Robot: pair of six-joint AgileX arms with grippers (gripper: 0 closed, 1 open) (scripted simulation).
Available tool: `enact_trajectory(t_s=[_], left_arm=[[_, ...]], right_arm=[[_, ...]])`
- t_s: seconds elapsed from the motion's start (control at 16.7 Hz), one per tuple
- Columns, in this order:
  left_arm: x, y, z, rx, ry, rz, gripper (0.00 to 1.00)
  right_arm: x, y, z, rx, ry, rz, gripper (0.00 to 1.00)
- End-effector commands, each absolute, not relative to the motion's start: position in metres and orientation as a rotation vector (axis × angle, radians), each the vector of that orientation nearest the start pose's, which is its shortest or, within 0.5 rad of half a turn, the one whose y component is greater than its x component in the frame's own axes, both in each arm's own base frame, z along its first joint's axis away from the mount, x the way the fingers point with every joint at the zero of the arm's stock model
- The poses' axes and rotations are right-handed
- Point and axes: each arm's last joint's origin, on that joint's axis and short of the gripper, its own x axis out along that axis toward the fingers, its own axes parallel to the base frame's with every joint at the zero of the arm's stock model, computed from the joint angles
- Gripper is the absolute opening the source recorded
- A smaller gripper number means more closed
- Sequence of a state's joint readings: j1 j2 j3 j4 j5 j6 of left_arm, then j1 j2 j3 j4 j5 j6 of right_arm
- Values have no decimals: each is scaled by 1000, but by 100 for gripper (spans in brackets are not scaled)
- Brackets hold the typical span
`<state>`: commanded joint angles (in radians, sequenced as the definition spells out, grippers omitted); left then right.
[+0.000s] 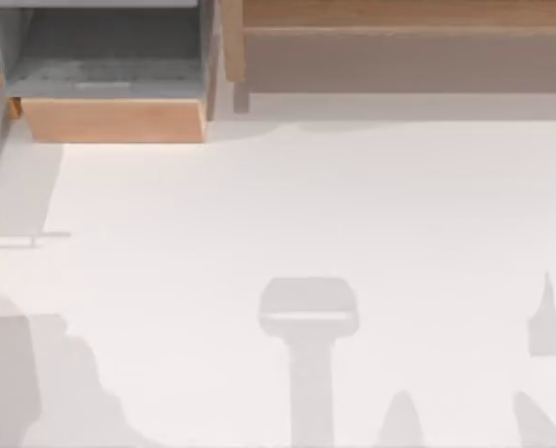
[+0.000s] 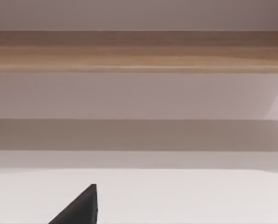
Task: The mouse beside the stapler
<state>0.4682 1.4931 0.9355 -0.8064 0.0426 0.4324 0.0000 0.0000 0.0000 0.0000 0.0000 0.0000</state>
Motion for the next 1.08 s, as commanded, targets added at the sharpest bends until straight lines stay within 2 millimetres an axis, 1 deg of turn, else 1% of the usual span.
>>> enact_trajectory(t_s=[0.18,0.3,1.08], left_arm=[[214,107,162,9,1436,13,0],[206,102,153,8,1462,-10,0],[207,101,152,19,1449,-6,0]], right_arm=[[106,-1,160,0,0,0,100],[106,-1,160,0,0,0,100],[106,-1,160,0,0,0,100]])
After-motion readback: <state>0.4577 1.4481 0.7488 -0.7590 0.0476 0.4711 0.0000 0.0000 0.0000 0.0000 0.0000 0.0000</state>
